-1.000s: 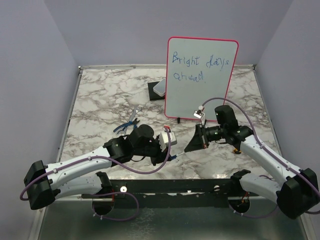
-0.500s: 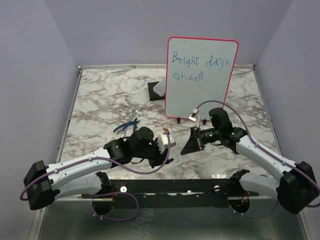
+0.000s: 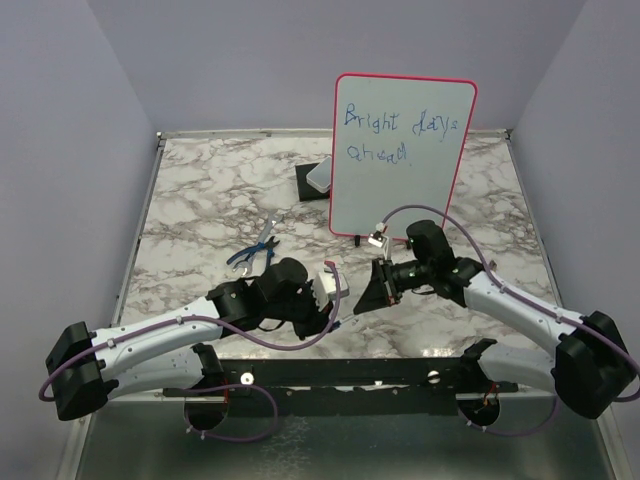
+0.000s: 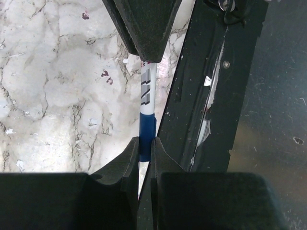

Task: Write a sentence on the whiteboard
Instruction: Insert the whiteboard marker without the cap into the pen cap, then put down the whiteboard marker at the center of the board.

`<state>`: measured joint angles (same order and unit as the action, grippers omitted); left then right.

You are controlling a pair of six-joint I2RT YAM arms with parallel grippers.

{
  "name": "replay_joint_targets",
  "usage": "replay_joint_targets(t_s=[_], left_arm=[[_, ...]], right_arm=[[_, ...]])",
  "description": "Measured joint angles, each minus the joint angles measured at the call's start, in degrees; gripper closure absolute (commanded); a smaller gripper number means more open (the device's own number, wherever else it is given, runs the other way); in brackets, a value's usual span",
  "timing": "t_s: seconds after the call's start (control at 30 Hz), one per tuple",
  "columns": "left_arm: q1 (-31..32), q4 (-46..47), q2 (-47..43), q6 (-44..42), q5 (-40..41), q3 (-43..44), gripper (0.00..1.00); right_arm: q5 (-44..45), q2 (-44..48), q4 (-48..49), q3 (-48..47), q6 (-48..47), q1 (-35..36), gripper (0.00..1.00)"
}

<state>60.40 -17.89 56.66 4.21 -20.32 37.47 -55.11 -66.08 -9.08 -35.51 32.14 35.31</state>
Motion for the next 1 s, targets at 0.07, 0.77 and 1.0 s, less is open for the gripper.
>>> replay_joint_targets(t_s=[0.07,0.77,1.0], left_arm=[[0.00,-0.09,0.00,0.07,0.76,0.00,0.69],[-4.72,8.55,-4.35,-0.74,21.03,3.10,0.13],[-25.24,8.76,-4.22,4.26,24.68,4.31,0.13]], right_arm=[[1.44,0.35,-0.42,-0.09,-0.04,0.17,0.99],[39.23,10.05,5.03,3.54,6.16,2.45,0.99],[45.05,3.76,28.15,13.35,11.76,4.31,0.99]])
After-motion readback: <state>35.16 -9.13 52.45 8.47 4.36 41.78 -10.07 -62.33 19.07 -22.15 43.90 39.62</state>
